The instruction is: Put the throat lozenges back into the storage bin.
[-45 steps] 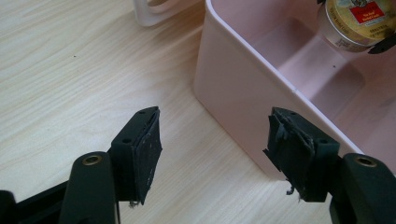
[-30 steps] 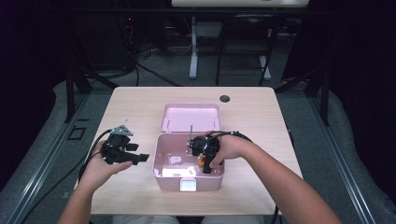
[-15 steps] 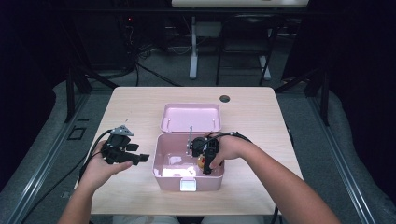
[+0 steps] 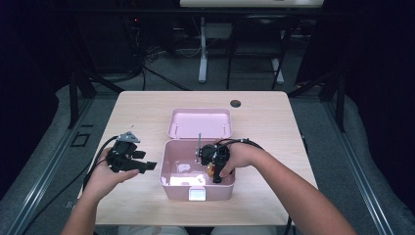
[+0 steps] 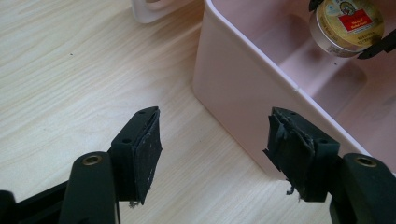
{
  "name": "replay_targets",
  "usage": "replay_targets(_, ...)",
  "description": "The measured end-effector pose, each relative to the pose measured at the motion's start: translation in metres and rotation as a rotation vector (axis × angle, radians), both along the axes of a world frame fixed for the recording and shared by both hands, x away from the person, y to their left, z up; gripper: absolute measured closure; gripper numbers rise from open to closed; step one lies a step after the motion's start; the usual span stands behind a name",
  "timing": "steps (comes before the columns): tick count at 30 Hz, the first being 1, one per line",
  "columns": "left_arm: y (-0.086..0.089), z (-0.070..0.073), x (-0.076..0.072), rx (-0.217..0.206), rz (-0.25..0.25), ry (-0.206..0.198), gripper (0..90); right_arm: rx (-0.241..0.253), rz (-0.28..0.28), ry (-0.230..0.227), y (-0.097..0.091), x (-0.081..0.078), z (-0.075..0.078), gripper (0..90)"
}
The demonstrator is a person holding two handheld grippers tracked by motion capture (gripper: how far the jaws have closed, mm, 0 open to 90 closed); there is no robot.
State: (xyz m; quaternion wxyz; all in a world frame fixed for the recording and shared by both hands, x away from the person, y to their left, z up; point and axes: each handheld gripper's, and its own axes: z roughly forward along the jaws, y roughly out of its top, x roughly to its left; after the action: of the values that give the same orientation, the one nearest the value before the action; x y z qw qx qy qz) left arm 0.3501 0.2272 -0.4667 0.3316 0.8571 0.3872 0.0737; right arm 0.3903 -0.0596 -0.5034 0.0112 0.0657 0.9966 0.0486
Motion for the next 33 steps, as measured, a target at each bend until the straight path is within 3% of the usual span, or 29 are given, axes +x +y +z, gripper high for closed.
replay_targets(10,0.001,-0.001,0.0,0.002,0.001,0.0,34.7,0.008,-0.006,0.0,0.0,0.001,0.0,19.1)
replay_targets(15,0.0,0.001,0.0,0.0,0.002,-0.003,34.7,0.018,-0.017,-0.013,-0.001,0.003,0.002,14.7)
replay_targets(25,-0.002,0.001,0.0,0.0,-0.006,-0.002,34.7,0.073,-0.054,-0.025,-0.007,-0.002,0.022,16.8)
replay_targets(33,-0.005,0.002,-0.002,-0.002,-0.016,-0.001,34.8,0.065,-0.055,-0.036,-0.015,-0.008,0.033,19.2)
